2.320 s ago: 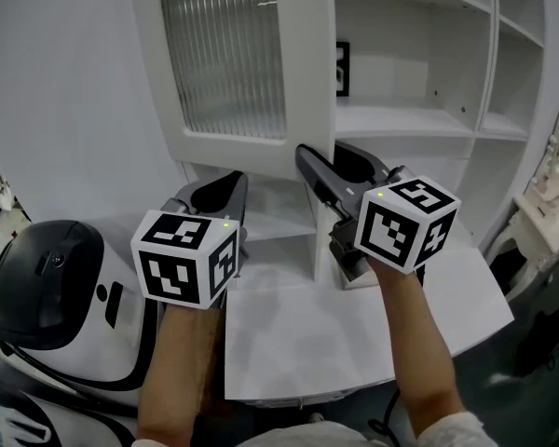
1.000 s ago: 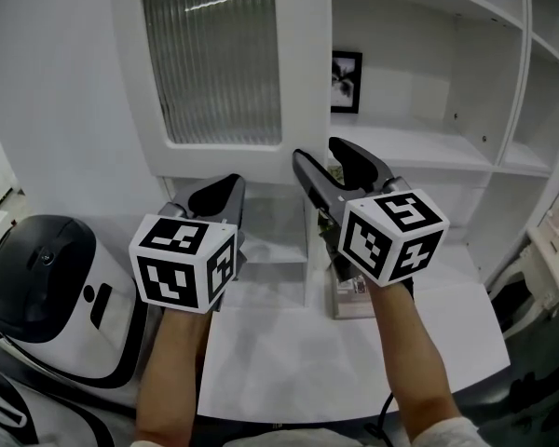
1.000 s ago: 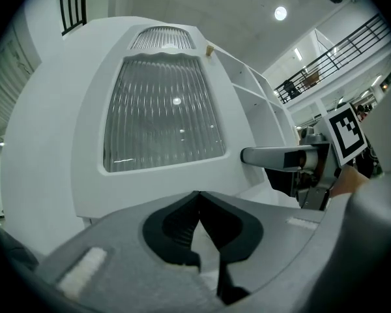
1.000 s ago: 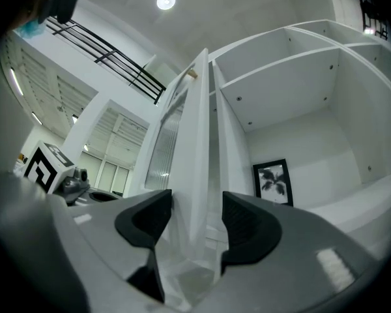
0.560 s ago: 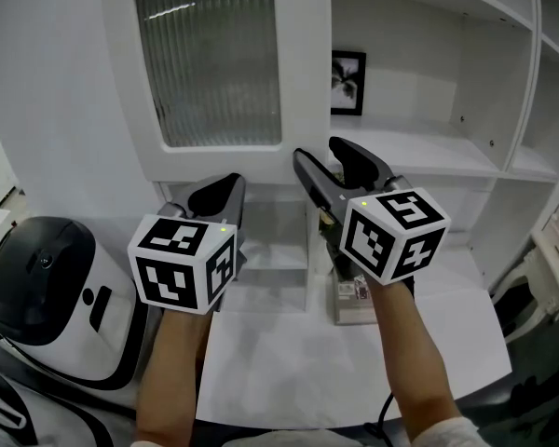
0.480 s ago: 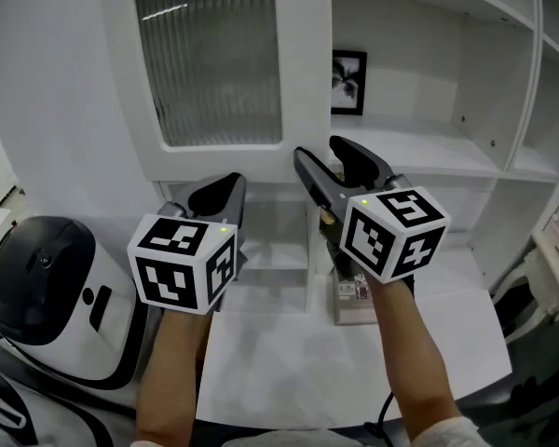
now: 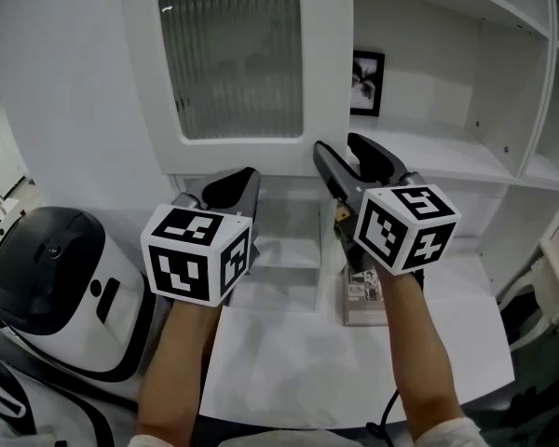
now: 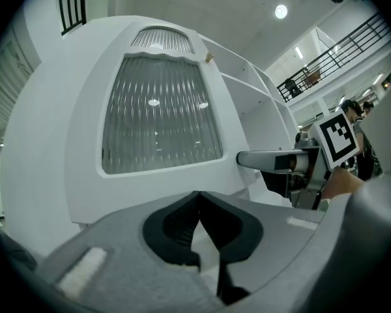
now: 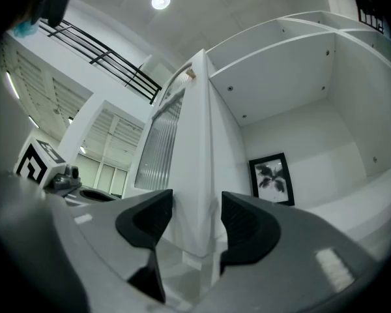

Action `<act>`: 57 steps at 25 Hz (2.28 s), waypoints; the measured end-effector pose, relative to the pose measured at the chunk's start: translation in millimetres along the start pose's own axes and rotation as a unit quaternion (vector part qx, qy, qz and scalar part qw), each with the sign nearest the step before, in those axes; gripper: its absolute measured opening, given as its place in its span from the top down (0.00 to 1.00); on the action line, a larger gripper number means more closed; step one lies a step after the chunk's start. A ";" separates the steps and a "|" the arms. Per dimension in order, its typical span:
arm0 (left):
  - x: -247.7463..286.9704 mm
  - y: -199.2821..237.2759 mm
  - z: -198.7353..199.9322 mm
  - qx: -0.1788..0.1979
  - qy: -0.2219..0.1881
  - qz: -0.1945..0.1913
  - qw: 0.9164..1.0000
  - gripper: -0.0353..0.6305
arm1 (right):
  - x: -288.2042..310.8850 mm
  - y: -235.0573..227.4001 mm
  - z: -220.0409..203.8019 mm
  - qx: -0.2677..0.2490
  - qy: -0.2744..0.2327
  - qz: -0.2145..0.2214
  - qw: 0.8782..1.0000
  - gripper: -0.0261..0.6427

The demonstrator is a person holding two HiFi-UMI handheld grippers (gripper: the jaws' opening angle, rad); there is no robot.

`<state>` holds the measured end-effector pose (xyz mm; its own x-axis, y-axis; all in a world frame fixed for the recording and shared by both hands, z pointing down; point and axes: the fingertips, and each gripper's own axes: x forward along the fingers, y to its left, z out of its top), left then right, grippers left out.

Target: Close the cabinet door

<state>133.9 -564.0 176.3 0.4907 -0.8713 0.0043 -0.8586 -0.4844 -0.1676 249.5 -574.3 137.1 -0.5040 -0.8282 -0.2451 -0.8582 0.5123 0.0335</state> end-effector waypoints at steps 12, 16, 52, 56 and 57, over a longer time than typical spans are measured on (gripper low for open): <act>-20.5 2.4 -2.2 -0.011 0.003 -0.011 1.000 0.94 | -14.9 8.8 3.6 -0.044 0.011 -0.050 0.998 0.64; -33.9 6.5 -3.6 -0.017 0.001 -0.011 1.000 0.94 | -26.0 18.2 5.4 -0.050 0.017 -0.060 0.997 0.65; -158.4 20.7 -5.7 -0.026 -0.012 -0.049 0.998 0.94 | -96.1 153.1 2.9 -0.045 0.050 -0.076 0.995 0.96; -159.1 21.3 -8.4 -0.027 -0.011 -0.050 0.998 0.94 | -96.1 154.8 0.9 -0.044 0.052 -0.076 0.995 0.96; -158.8 21.2 -8.9 -0.027 -0.010 -0.051 0.998 0.94 | -96.2 154.7 0.3 -0.044 0.052 -0.077 0.995 0.96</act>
<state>36.4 -436.6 180.8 0.5776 -0.8163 -0.0013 -0.8112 -0.5738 -0.1130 165.3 -415.4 165.6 -0.3703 -0.9165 -0.1514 -0.9285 0.3605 0.0888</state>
